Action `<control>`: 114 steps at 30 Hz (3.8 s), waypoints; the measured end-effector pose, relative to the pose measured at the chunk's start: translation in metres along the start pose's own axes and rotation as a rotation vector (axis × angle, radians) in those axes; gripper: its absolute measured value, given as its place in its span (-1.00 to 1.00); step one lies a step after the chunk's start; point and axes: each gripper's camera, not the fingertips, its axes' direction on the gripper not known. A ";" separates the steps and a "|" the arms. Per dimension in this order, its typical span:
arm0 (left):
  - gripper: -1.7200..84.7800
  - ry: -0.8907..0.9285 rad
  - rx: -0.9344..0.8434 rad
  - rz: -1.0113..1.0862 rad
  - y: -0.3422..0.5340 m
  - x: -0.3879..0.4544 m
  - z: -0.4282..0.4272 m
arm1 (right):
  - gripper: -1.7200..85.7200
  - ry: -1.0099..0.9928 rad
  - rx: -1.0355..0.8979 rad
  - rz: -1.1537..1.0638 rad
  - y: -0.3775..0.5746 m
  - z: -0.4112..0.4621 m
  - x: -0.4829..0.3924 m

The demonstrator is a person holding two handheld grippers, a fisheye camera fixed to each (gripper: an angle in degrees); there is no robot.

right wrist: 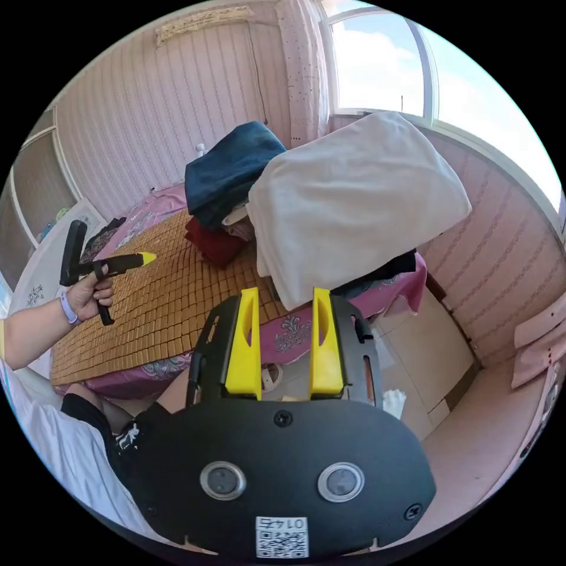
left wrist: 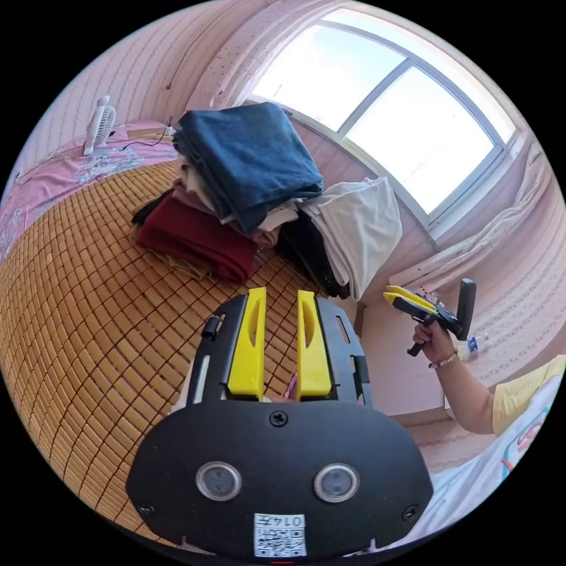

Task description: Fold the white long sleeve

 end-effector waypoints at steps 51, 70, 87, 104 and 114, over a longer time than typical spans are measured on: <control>-0.98 -0.201 0.695 -0.029 0.264 0.003 -0.378 | -0.93 -1.103 0.302 -0.332 -0.007 -0.080 -0.270; -0.98 -0.238 0.148 -0.617 0.419 -0.198 -0.289 | -0.68 -0.529 -0.549 -0.848 0.123 0.161 -0.479; -0.77 -0.295 0.116 -0.384 0.405 -0.189 -0.288 | -0.95 -0.660 -0.459 -0.400 0.024 0.172 -0.382; -0.88 -0.370 -0.031 -0.488 0.351 -0.227 -0.264 | -0.69 -0.350 -0.313 -0.251 -0.018 0.191 -0.298; -0.98 -0.397 0.045 -0.446 0.345 -0.211 -0.317 | -0.91 -0.224 -0.522 -0.632 -0.040 0.273 -0.343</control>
